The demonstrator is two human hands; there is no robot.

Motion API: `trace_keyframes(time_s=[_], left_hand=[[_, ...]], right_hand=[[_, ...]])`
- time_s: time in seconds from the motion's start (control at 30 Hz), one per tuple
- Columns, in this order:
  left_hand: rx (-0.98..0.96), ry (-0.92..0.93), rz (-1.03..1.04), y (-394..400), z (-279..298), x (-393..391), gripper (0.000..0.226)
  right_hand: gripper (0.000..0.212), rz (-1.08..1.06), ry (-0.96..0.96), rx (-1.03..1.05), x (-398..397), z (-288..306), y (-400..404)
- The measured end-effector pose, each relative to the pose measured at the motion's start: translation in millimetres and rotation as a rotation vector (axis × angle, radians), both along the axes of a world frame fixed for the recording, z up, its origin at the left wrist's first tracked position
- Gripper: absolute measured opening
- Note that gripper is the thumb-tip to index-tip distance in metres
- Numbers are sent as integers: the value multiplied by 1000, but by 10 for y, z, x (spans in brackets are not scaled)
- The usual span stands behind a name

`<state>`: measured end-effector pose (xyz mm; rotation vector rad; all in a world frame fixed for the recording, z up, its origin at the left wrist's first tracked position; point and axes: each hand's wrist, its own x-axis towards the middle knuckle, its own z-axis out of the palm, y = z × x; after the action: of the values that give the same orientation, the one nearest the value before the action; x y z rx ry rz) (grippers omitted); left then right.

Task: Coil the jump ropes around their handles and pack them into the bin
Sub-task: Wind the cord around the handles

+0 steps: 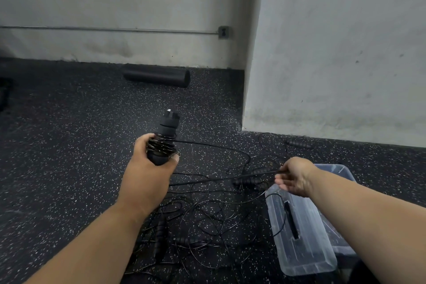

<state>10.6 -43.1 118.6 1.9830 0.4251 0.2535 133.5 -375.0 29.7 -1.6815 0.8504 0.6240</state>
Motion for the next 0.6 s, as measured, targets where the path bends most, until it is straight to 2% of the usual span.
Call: trace_keyframes(time_s=[0.23,0.43,0.6], left_hand=[[15,-19,136,174,62,42,49],[215,-20,167,214,96,18,48],[291,-21,214,303,77,56,50]], right_hand=[[24,-126,-47,-51,10,-61,-131],[16,-174,-10,-67,-1,-134,-244],[19,-256,-64,-18,42,-158,-400]])
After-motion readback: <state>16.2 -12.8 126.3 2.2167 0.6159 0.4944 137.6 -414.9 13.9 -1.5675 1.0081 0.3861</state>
